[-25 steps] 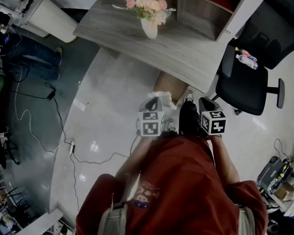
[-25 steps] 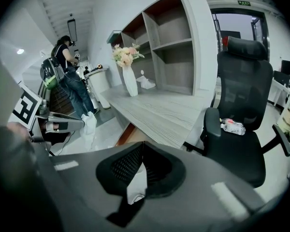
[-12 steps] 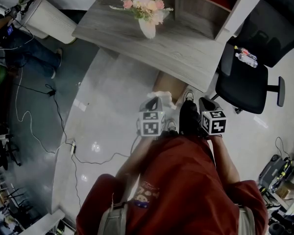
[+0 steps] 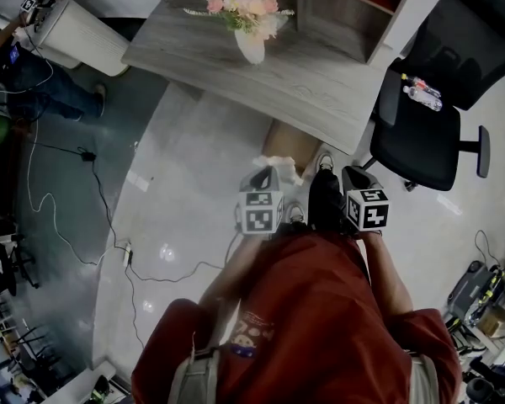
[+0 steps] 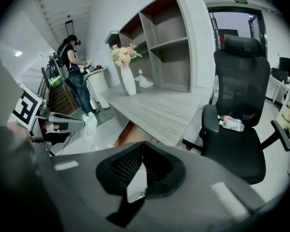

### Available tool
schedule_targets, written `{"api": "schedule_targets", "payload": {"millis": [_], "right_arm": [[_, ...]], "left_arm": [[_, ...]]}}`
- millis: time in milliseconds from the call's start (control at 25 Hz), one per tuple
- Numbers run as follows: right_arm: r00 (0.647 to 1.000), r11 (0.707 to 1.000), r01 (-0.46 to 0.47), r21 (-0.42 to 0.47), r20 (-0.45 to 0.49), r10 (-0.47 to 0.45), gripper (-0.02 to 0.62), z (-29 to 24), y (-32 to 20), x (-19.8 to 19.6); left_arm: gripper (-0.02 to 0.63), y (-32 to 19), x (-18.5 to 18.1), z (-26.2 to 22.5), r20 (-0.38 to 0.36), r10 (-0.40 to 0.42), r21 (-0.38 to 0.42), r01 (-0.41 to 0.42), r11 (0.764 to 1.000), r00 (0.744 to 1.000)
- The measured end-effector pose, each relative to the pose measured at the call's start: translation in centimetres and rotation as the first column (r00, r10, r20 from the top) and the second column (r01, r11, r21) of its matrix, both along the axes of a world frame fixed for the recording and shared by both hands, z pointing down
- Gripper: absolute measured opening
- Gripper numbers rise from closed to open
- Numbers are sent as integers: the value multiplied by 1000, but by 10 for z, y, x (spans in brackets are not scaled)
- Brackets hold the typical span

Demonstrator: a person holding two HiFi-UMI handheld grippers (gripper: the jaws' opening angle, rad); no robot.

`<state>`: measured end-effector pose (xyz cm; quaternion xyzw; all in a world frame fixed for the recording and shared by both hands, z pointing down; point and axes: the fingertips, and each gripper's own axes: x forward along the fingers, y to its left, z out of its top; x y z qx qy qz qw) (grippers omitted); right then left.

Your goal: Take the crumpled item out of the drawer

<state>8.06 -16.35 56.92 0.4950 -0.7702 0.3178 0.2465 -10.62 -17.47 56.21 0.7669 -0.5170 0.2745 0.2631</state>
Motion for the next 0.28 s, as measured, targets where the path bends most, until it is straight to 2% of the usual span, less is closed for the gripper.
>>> {"api": "schedule_targets", "payload": {"millis": [280], "right_arm": [[1000,1000,2,6,4,-2,3,-1,-4,-4]], "left_arm": [[9,-5,-2,-2,-1,6,1,-6,1000,1000]]}}
